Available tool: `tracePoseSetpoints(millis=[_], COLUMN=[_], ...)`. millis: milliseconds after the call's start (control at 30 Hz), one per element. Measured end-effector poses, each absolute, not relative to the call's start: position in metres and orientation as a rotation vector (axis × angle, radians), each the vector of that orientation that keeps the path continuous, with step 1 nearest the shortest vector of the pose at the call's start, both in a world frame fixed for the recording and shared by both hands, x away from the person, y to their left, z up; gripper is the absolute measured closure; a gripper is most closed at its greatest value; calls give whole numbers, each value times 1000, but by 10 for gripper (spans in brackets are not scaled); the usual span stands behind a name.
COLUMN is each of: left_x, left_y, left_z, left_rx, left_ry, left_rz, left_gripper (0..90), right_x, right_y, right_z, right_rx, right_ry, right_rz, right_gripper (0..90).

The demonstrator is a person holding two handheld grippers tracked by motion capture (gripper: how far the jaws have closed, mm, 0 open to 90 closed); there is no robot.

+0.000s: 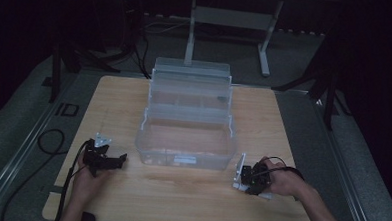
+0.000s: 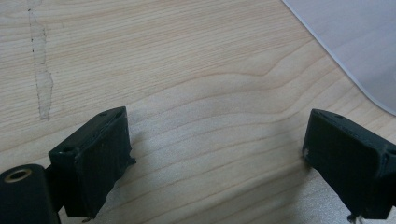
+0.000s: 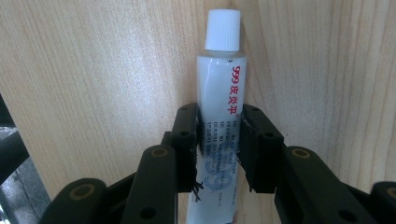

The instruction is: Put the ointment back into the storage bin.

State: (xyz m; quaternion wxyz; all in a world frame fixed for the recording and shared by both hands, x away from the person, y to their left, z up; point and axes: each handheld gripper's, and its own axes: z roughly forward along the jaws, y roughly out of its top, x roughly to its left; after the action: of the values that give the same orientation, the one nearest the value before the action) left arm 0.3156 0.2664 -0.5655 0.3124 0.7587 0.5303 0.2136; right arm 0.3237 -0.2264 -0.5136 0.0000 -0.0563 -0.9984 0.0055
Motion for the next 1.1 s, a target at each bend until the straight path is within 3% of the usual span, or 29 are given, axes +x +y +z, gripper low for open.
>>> tracePoseSetpoints(millis=[1100], left_x=[315], left_y=[266], left_z=[-565], left_rx=[2000], left_ry=[1400], left_rz=[564], left_gripper=[82], right_x=[325], right_y=[-224], right_z=[-503], right_rx=[-161], right_ry=[-3148], right_rz=[51], right_gripper=[707])
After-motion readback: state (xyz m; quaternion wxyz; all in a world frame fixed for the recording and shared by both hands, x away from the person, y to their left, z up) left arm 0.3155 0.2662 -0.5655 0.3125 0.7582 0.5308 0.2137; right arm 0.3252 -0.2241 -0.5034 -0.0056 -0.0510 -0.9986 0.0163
